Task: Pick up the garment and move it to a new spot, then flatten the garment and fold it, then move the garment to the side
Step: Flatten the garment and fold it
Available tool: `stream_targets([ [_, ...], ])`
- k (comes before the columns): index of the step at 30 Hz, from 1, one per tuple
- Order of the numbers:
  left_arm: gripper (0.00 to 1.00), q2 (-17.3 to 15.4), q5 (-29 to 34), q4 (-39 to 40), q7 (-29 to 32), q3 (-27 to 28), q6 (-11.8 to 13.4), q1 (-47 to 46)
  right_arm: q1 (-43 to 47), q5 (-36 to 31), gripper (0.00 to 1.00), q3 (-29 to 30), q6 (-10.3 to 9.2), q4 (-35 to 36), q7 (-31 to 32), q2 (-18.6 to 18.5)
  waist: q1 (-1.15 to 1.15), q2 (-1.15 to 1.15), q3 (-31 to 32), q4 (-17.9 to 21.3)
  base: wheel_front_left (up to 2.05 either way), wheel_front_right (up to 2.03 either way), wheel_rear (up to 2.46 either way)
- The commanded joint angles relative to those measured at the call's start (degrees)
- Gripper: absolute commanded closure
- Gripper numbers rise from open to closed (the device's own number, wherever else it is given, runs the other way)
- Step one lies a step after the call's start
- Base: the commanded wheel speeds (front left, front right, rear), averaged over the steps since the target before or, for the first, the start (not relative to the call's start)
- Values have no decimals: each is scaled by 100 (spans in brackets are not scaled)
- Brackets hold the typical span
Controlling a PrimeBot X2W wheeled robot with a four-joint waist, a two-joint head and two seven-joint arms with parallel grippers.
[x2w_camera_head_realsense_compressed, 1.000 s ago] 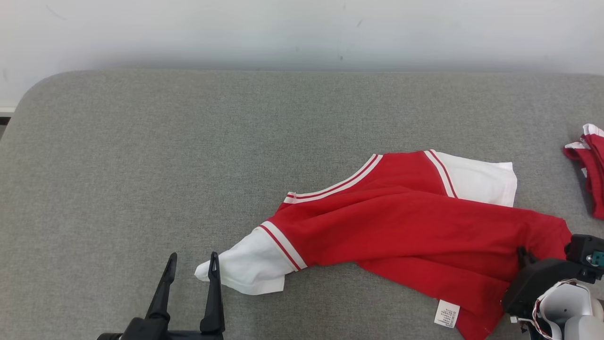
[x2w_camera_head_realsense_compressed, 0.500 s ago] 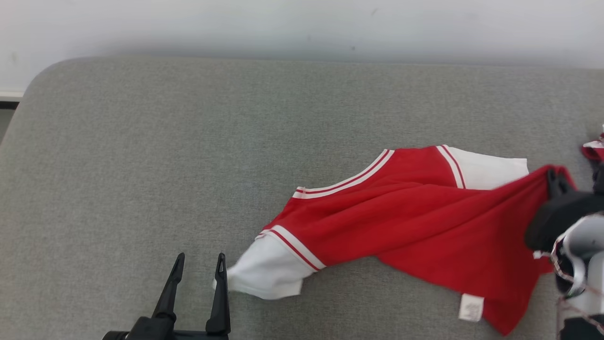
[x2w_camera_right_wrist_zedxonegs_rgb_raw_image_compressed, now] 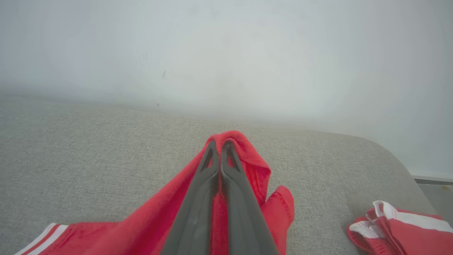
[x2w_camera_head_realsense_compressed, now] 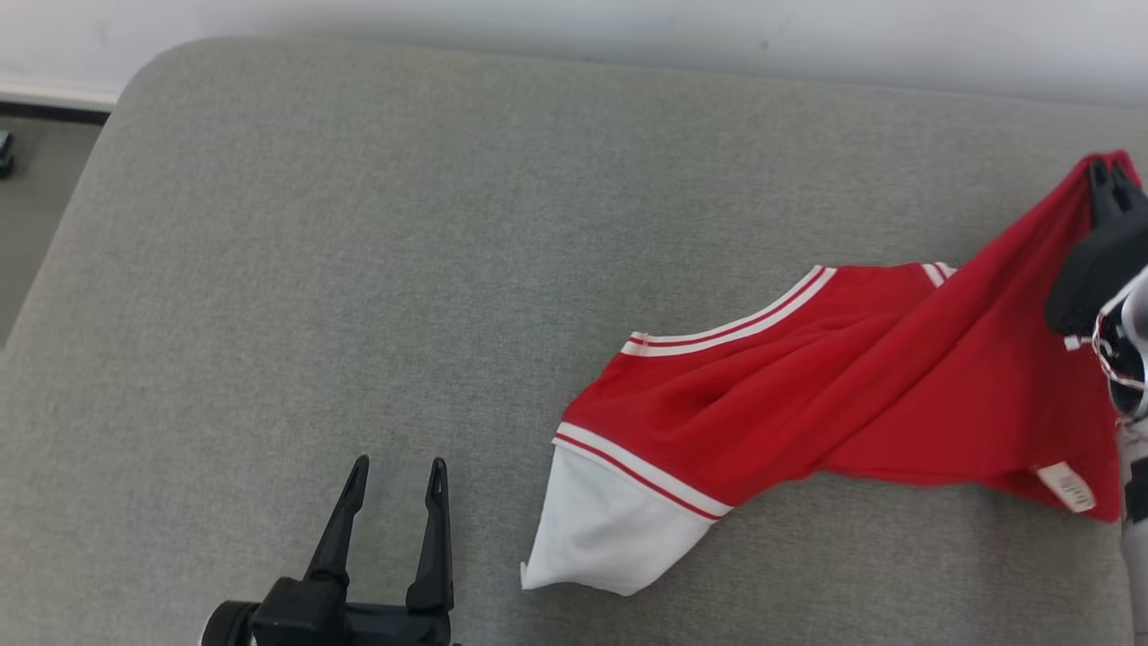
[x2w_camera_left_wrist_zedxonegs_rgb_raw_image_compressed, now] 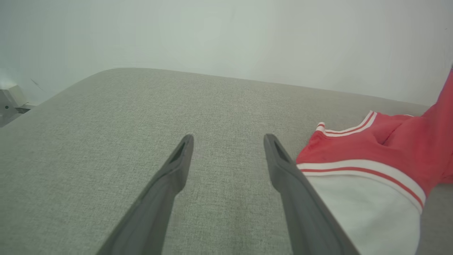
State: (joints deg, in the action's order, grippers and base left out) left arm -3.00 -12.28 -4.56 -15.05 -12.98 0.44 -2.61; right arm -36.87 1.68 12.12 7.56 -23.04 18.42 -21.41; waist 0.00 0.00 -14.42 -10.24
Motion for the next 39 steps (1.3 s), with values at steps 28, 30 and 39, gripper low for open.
stream_targets([
  [28, 0, -16, 166, -105, -17, 224, 152, 452, 2794, 527, 0, 155, -11, 1467, -2346, 1481, 0, 0, 923, 483, 0, 0, 0],
  [30, 0, -44, 276, -109, -17, 285, 152, 535, 3134, 506, 0, -53, -11, 1585, -2528, 1553, 0, 0, 1037, 536, 0, 0, 0],
  [39, 0, -49, 583, 8, -17, 605, 172, 864, 4027, 352, 0, -419, -12, 1500, -3026, 1667, 0, 0, 1448, 769, 0, 0, 0],
])
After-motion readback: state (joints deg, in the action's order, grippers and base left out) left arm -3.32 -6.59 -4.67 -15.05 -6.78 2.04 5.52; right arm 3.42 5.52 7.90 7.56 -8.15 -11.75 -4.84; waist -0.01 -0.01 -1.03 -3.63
